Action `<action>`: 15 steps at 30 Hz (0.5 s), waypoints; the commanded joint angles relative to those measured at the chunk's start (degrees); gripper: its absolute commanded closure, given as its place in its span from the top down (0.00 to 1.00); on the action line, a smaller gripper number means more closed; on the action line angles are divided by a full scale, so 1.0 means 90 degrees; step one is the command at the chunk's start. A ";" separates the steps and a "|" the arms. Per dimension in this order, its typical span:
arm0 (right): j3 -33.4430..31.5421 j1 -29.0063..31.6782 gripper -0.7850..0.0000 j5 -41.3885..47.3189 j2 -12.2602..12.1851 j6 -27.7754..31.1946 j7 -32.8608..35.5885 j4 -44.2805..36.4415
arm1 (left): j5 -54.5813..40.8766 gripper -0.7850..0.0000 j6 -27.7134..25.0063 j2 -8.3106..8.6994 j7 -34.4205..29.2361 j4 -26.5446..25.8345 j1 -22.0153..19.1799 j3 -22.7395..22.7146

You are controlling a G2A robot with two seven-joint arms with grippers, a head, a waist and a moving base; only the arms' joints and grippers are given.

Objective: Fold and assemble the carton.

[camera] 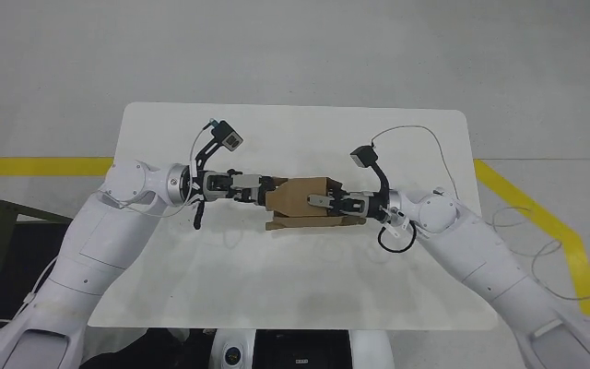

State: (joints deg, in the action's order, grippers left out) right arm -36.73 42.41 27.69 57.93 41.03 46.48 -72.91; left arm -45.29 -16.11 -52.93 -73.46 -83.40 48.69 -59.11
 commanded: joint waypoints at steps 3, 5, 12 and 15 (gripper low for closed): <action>-0.0021 0.0002 0.00 -0.0071 0.0058 -0.0078 0.0012 -0.0046 | -0.0047 1.00 0.0045 -0.0048 -0.0018 -0.0078 -0.0039 0.0050; -0.0021 0.0001 0.00 -0.0063 0.0094 -0.0096 0.0060 -0.0082 | -0.0027 1.00 0.0049 -0.0080 -0.0011 -0.0091 -0.0075 0.0103; -0.0024 -0.0038 0.00 -0.0058 0.0223 -0.0122 0.0203 -0.0104 | 0.0045 1.00 0.0036 -0.0203 -0.0014 -0.0035 -0.0242 0.0310; -0.0037 -0.0044 0.00 -0.0066 0.0270 -0.0125 0.0253 -0.0102 | 0.0067 1.00 0.0030 -0.0252 -0.0033 0.0002 -0.0315 0.0375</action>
State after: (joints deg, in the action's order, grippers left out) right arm -37.04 42.02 27.11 60.27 39.91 48.61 -73.81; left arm -44.77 -15.83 -55.10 -73.69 -83.49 46.02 -55.88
